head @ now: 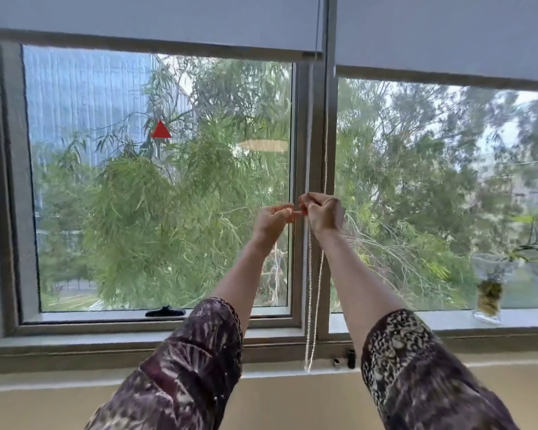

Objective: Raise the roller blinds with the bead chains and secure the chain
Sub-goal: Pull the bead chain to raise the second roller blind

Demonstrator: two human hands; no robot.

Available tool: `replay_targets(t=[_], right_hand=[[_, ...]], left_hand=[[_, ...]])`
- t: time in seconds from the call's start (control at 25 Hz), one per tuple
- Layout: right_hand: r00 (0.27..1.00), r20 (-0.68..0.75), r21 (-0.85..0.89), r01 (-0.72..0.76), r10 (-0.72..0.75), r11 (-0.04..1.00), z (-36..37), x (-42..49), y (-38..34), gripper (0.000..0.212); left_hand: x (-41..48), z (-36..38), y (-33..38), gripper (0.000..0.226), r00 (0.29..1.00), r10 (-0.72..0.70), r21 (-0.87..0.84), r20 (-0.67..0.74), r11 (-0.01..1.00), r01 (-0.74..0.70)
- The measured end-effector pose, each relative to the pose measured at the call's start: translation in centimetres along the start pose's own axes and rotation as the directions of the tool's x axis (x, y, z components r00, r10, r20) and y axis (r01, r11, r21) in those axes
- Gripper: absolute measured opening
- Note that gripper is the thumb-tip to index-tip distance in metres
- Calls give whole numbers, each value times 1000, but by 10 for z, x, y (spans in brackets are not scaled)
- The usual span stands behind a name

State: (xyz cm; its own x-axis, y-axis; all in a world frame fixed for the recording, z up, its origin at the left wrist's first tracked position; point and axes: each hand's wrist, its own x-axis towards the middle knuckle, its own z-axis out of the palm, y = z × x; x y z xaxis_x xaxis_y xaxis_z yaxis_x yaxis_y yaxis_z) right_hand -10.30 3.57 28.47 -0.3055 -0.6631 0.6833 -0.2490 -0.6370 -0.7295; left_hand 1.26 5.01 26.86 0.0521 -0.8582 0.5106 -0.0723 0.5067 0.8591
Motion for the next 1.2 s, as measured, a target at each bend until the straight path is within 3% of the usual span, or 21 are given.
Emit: replay_targets(t=[0.12,0.28,0.68,0.84,0.96,1.2], right_hand=[[998,64,-24,-8,10,1000,-13,-19,9,17],[992,97,45,-82,77,996,-28,-40,7,11],[967,237,-78,-74,90,994,-60,-71,7,8],[950,282,-98,-111,134,989,-69,-72,5,8],[941,324,-122,-58,95,991,-76,-72,-7,12],[988,147,32,-44,39,998,-74,-31,-56,21]], left_hand=[[5,10,38,25,998,46,-72,-34,996,-48],[10,34,67,22,996,84,2,-40,996,-84],[-15,61,77,14,968,45,-36,-248,998,-56],[-24,56,75,19,970,34,9,-241,999,-33],[-27,49,78,17,974,58,37,-218,998,-52],[-37,32,69,23,979,110,161,-171,983,-83]])
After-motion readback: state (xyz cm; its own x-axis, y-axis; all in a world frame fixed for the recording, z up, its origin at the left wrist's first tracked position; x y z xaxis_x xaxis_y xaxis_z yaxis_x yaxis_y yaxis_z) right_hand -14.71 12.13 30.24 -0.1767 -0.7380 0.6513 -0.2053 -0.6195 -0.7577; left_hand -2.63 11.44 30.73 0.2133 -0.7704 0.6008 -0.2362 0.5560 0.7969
